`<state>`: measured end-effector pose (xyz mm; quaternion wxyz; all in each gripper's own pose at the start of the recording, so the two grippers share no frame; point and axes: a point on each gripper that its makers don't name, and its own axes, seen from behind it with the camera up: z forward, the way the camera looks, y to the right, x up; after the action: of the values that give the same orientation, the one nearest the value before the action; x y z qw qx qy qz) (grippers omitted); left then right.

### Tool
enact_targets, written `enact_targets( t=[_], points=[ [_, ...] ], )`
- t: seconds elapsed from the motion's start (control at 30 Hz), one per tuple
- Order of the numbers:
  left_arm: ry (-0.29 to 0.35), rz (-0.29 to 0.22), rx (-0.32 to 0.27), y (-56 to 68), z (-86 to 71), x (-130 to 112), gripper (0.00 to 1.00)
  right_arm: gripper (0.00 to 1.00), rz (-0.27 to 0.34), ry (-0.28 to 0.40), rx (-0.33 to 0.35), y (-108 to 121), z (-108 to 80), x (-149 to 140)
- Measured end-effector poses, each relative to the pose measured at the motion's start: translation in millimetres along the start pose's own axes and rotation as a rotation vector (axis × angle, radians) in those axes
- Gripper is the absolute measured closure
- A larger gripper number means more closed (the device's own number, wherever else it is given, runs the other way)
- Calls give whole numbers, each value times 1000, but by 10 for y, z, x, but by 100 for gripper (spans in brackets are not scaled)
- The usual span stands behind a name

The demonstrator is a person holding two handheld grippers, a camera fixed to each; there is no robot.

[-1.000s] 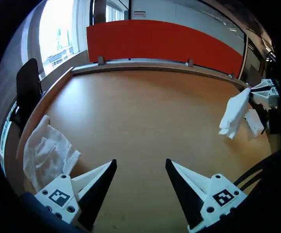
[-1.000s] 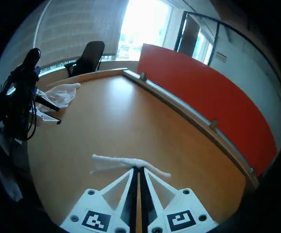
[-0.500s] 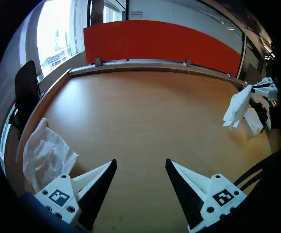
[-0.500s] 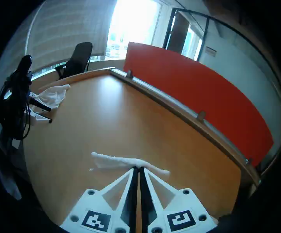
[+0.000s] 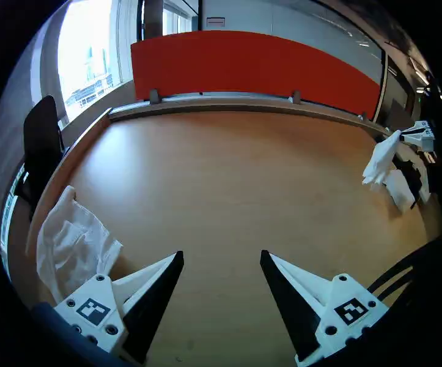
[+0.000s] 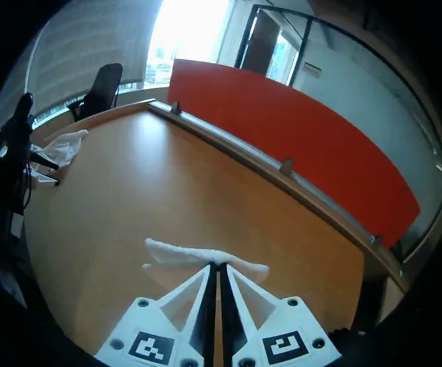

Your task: Fold towel

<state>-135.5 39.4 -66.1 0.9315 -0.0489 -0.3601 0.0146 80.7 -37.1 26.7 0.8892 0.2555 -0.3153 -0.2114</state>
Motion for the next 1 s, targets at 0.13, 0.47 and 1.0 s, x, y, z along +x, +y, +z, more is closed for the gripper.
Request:
enact_targets(
  t=[0.13, 0.47, 1.0],
  points=[
    [-2, -2, 2, 0, 13, 6, 7, 97, 20, -6, -13, 125, -5, -45],
    [-6, 1, 8, -12, 31, 20, 7, 97, 64, -29, -35, 418, -19, -180],
    [-10, 10, 14, -11, 50, 64, 7, 97, 119, -74, -115, 1114, -148, -400]
  ],
)
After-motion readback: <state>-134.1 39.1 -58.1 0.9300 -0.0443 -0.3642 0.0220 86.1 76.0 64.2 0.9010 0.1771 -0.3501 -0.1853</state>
